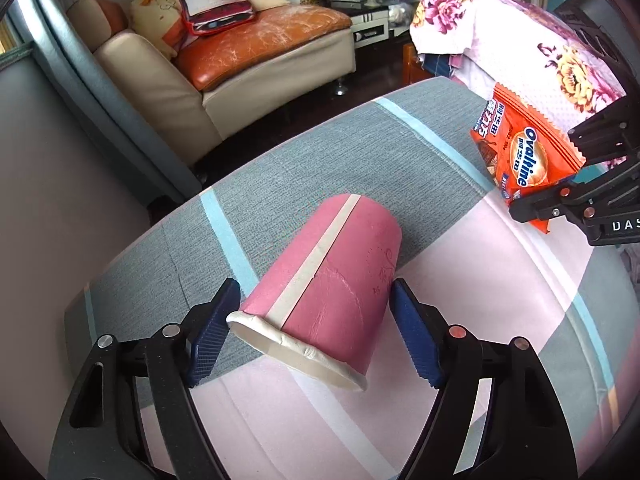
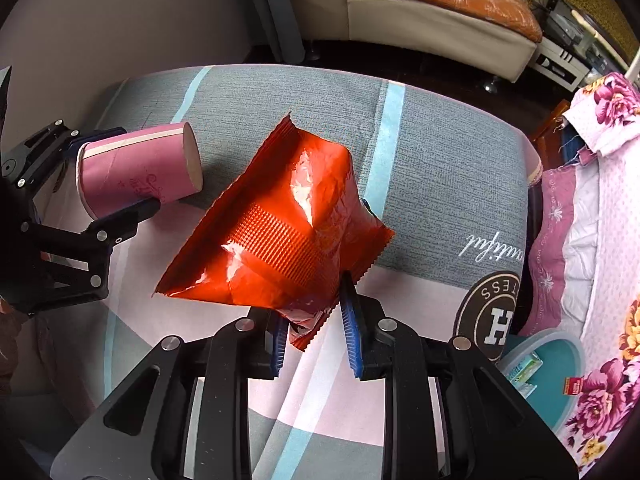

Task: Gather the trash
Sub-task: 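Close the left gripper on the pink paper cup while the right lifts the wrapper, then carry the pink cup with the left gripper while the right carries the wrapper to the bin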

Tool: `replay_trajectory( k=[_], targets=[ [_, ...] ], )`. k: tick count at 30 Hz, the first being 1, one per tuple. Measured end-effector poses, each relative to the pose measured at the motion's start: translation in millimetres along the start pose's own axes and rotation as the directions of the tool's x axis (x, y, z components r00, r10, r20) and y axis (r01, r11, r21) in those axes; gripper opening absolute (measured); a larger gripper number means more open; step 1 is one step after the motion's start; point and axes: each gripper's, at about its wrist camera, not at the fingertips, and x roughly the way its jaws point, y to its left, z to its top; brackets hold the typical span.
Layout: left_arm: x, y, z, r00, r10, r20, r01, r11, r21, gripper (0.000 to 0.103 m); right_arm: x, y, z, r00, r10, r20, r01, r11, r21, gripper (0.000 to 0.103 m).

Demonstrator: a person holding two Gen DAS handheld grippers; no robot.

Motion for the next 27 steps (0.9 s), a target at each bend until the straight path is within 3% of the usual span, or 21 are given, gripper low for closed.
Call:
replay_trajectory(
  k=[5, 11, 27],
  targets=[
    [-22, -15, -15, 1.0, 0.017, 0.007, -0.016, 0.997, -0.075, 0.077, -18, 4, -34, 0.999, 0.024, 0.033, -0.025, 0.999, 0.041, 0.023],
    [-44, -43, -32, 1.0, -0.011, 0.016, 0.013, 0.993, -0.12, 0.077, -37, -3, -83, 0.997, 0.04, 0.069, -0.048, 0.992, 0.115, 0.023],
    [-95, -123, -46, 0.999, -0.027, 0.045, 0.031, 0.995, -0.09, 0.077, -86, -24, -180, 0.978, 0.049, 0.204, -0.093, 0.972, 0.216, 0.023]
  ],
)
